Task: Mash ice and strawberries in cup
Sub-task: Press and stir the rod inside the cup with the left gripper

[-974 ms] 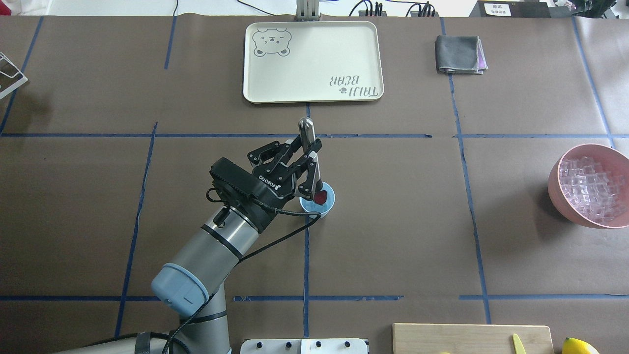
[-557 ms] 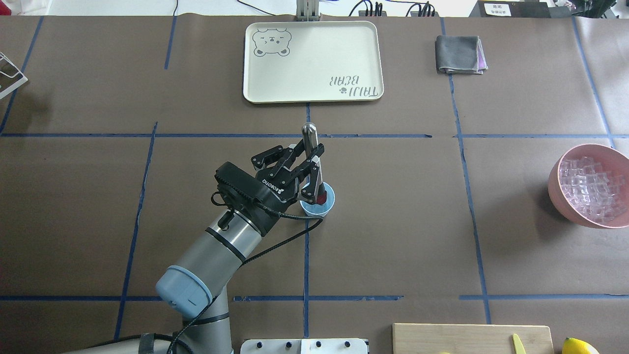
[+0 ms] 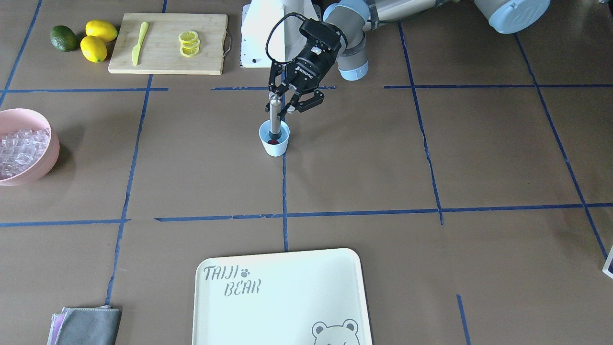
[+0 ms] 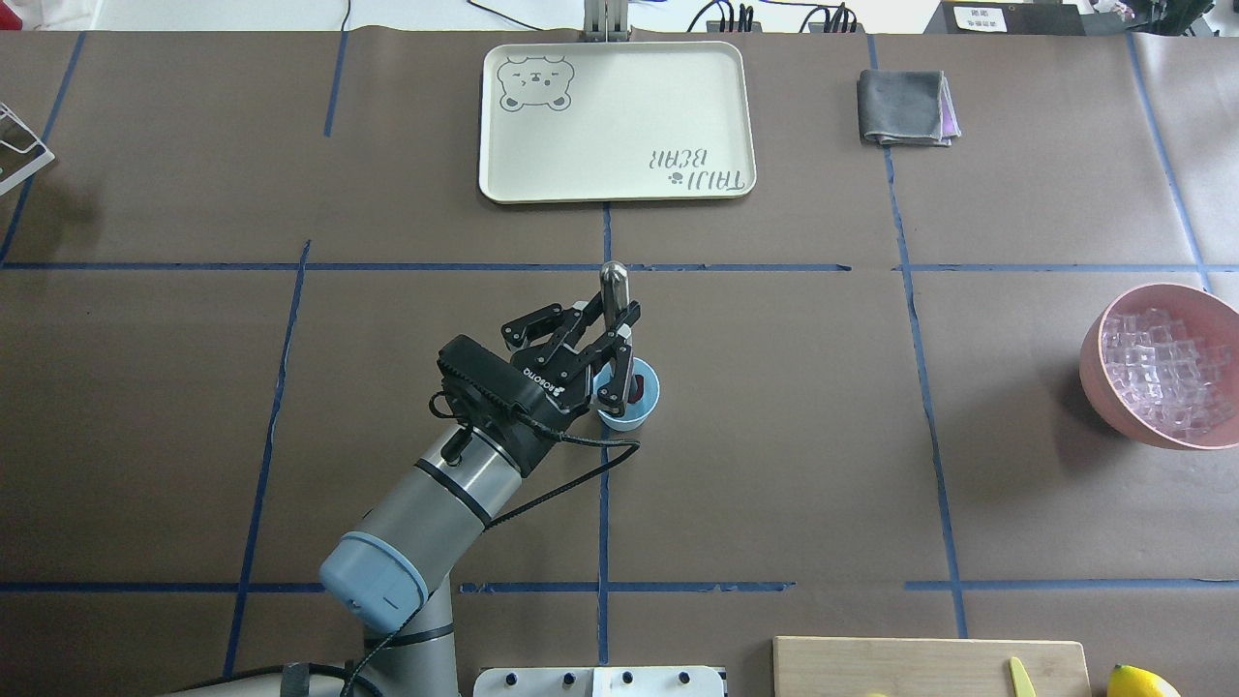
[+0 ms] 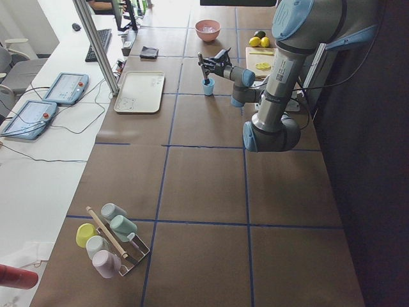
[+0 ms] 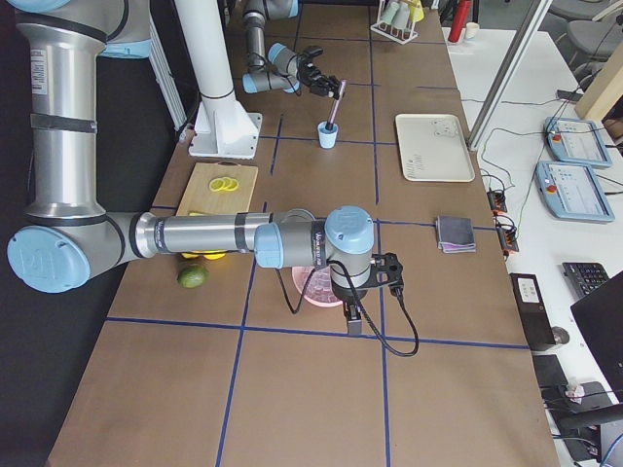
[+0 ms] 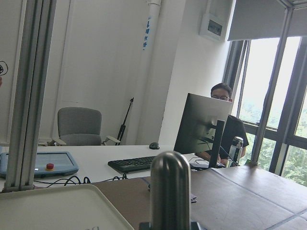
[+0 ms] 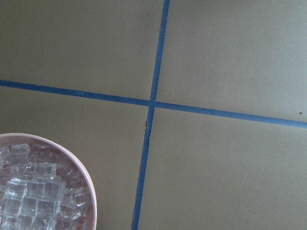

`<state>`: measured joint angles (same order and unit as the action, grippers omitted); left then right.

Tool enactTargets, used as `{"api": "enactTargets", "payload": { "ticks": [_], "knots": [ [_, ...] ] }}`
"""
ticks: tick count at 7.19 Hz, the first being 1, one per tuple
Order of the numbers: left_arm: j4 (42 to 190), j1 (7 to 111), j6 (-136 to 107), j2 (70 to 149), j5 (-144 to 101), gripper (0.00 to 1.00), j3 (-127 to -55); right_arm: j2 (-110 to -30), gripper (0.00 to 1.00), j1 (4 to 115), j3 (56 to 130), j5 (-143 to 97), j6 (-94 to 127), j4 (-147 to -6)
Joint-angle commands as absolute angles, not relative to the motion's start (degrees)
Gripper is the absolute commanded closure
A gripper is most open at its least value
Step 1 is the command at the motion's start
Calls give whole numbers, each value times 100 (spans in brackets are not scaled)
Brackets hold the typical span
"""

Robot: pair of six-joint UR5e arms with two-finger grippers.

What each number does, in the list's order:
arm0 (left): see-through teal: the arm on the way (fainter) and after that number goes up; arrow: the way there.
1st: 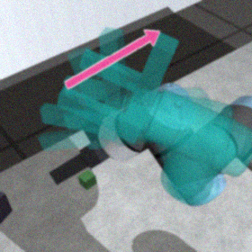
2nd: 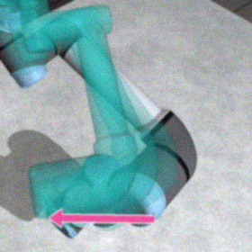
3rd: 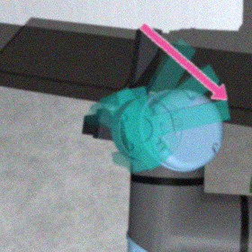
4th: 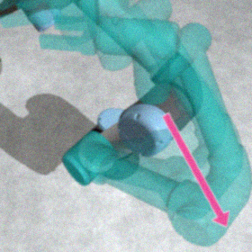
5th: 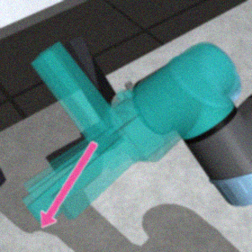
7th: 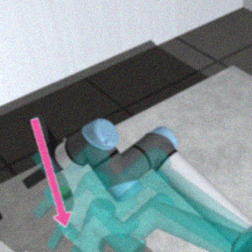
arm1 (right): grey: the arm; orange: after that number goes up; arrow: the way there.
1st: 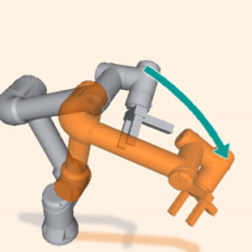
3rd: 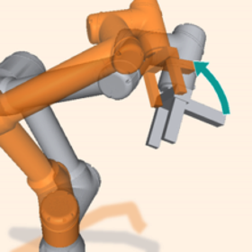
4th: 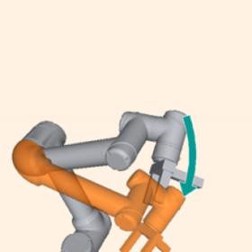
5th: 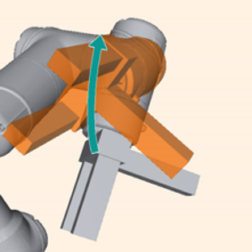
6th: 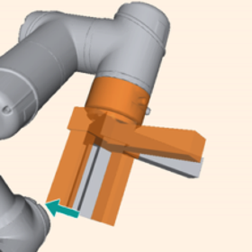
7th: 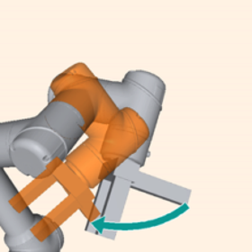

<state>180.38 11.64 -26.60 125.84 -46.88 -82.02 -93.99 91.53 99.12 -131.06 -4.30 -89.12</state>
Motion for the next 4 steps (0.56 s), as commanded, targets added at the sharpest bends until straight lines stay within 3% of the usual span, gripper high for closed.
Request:
{"api": "enactTargets", "payload": {
  "ticks": [1, 4],
  "knots": [
    [18105, 1151, -2663, 12586, -4685, 100, -8051, -9396, 1, 9141, 9905, -13087, -431, -8912],
    [18097, 1134, -2891, 12586, -4693, 100, -7910, -9396, 1, 9141, 9905, -13087, -431, -8912]
  ]
}}
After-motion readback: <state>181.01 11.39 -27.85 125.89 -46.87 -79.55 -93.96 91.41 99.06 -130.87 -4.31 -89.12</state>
